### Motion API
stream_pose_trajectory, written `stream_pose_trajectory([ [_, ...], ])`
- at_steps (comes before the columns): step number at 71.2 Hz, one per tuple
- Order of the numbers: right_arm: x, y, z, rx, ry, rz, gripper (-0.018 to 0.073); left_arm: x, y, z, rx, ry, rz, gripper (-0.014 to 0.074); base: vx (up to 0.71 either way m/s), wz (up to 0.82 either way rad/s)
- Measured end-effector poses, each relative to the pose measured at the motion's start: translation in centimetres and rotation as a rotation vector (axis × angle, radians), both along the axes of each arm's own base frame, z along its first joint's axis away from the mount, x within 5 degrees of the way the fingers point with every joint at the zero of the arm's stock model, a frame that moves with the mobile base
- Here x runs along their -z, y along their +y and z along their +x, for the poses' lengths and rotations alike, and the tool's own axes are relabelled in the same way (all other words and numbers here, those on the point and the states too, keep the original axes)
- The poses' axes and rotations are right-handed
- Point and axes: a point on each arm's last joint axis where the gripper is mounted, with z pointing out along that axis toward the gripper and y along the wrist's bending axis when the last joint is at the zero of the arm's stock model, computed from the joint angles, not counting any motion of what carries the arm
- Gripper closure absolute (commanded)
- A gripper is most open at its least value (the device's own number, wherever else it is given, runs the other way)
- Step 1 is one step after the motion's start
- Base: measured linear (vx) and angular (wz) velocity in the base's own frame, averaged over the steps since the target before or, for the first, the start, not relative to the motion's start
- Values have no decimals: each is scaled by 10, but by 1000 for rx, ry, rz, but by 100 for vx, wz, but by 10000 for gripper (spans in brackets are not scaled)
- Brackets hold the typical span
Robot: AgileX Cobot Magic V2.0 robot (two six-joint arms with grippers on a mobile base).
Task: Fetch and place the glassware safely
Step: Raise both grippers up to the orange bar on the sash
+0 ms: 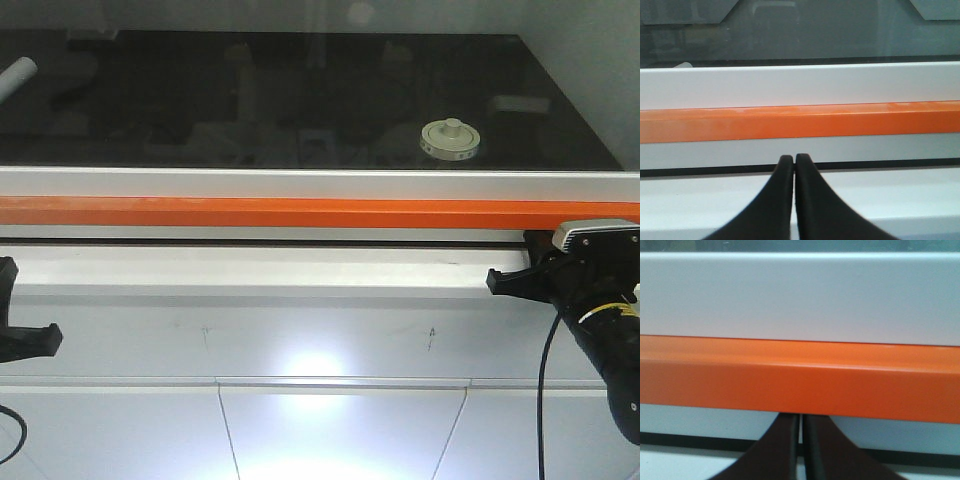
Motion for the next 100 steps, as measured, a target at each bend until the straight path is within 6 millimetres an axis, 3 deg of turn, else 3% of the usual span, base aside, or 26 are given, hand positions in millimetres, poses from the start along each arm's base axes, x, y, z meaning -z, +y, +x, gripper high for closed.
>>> stream_pose_trajectory([
  [39, 0, 0, 0, 0, 0, 0, 563, -1, 0, 3, 0, 4, 1, 597, 0, 0],
  [61, 0, 0, 0, 1, 0, 1, 563, -9, 0, 30, 5, 54, 40, 597, 0, 0],
  [83, 0, 0, 0, 1, 0, 1, 563, 17, 0, 47, 11, 122, 39, 597, 0, 0],
  [100, 0, 0, 0, 1, 0, 1, 563, 24, -2, 75, 33, 116, 51, 597, 0, 0],
])
